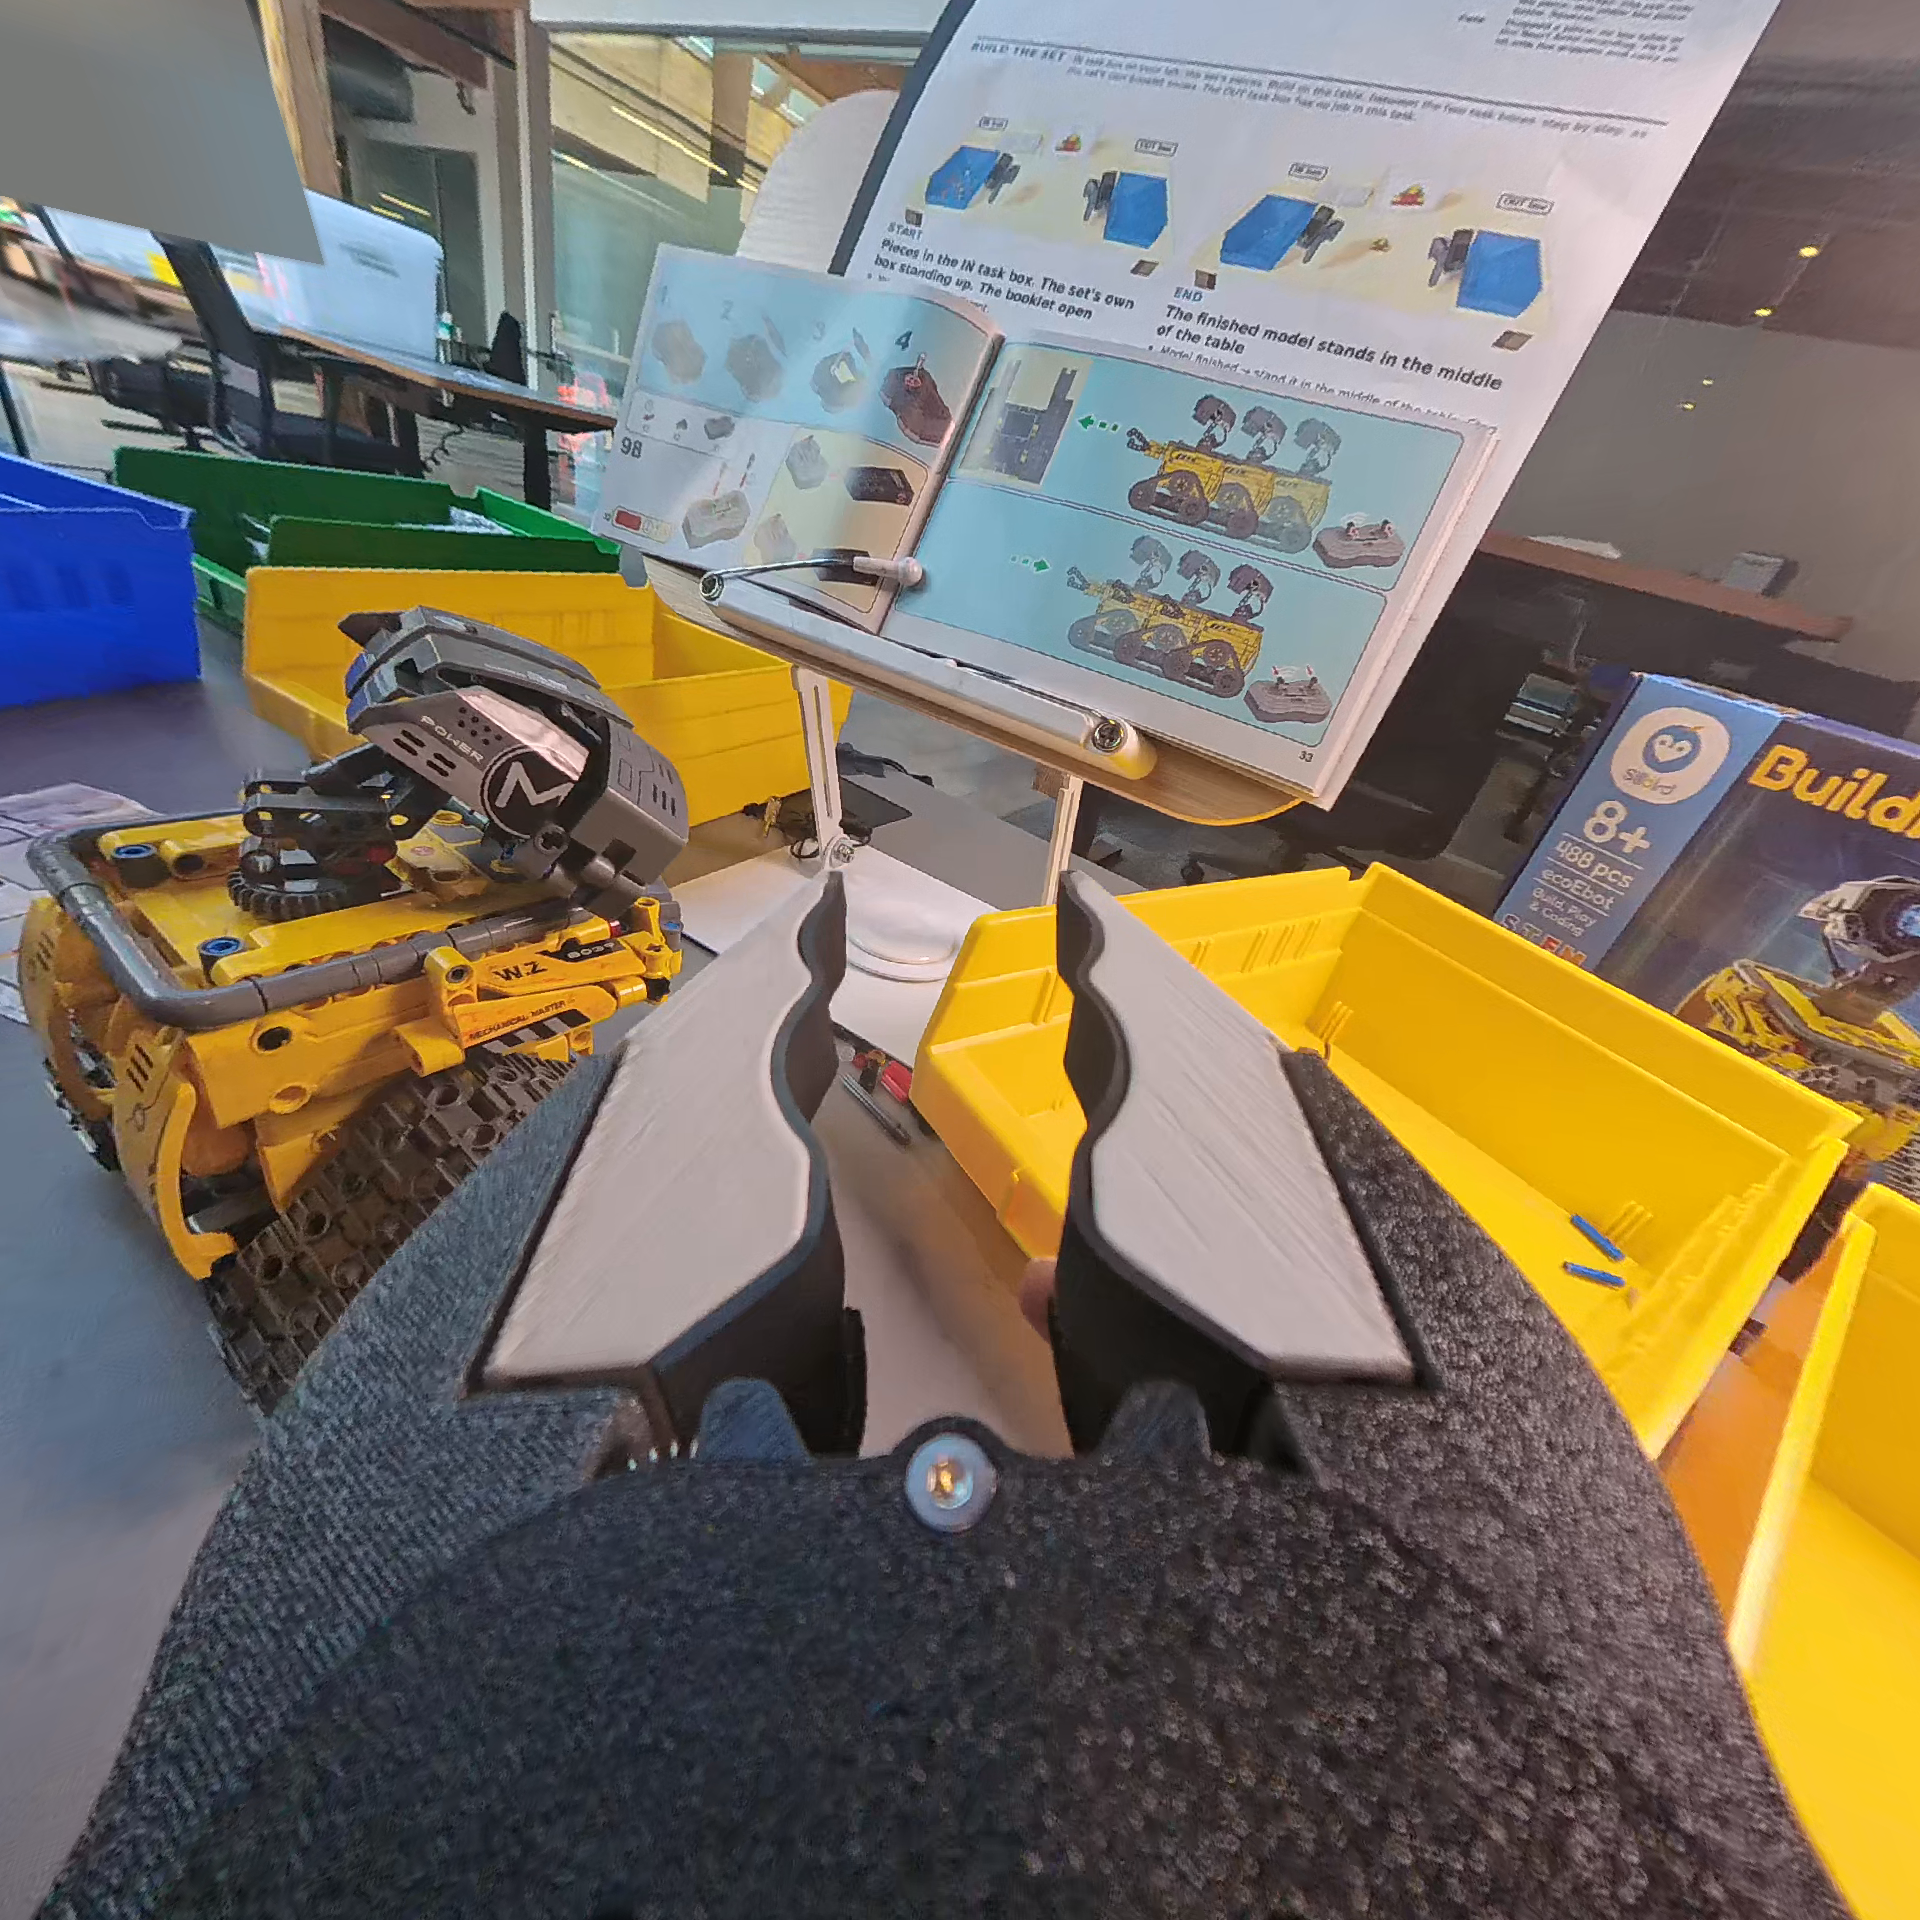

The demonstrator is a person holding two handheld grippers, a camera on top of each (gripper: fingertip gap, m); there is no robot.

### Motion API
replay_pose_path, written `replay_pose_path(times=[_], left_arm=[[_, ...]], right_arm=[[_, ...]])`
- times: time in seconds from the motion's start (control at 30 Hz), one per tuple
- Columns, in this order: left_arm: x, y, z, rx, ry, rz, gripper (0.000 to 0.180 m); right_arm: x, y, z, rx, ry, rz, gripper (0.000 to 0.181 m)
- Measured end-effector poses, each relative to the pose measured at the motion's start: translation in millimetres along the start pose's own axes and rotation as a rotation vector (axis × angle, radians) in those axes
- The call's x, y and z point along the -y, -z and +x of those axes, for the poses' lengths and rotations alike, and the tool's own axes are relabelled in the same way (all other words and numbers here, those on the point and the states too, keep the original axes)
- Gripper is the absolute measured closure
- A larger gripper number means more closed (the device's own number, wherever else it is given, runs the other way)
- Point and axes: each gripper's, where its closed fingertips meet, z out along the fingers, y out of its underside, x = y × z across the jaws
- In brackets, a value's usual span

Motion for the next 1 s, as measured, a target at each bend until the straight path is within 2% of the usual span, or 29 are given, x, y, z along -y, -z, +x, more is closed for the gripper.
replay_pose_path(times=[0.07, 0.13, 0.2, 0.33, 0.43, 0.53, 0.7, 0.73, 0.83, 0.97, 1.0], left_arm=[[-24, -8, 26, -0.092, -0.012, -0.075, 0.142], [-25, -12, 35, -0.141, -0.006, -0.041, 0.125], [-5, -11, 26, -0.141, 0.019, 0.062, 0.116], [62, -13, -48, 0.058, 0.107, 0.312, 0.109], [110, -30, -108, 0.173, 0.218, 0.419, 0.105], [142, -72, -160, 0.226, 0.340, 0.419, 0.093], [170, -159, -206, 0.247, 0.468, 0.302, 0.063], [172, -175, -207, 0.241, 0.470, 0.264, 0.065], [169, -194, -207, 0.296, 0.401, 0.163, 0.093], [178, -156, -199, 0.270, 0.381, 0.252, 0.122], [180, -140, -196, 0.276, 0.352, 0.285, 0.148]], right_arm=[[5, 1, 2, -0.002, 0.002, 0.014, 0.141], [10, 3, 4, -0.008, 0.004, 0.026, 0.141], [14, 4, 6, -0.015, 0.007, 0.032, 0.141], [15, 5, 9, -0.040, 0.014, 0.024, 0.141], [10, 3, 8, -0.054, 0.016, 0.003, 0.141], [3, 0, 6, -0.064, 0.031, -0.041, 0.141], [-14, 1, 7, -0.091, 0.058, -0.133, 0.141], [-17, 2, 9, -0.100, 0.059, -0.148, 0.141], [-24, 7, 14, -0.121, 0.046, -0.175, 0.141], [-27, 5, 16, -0.120, 0.020, -0.163, 0.141], [-25, 4, 14, -0.111, 0.014, -0.151, 0.141]])
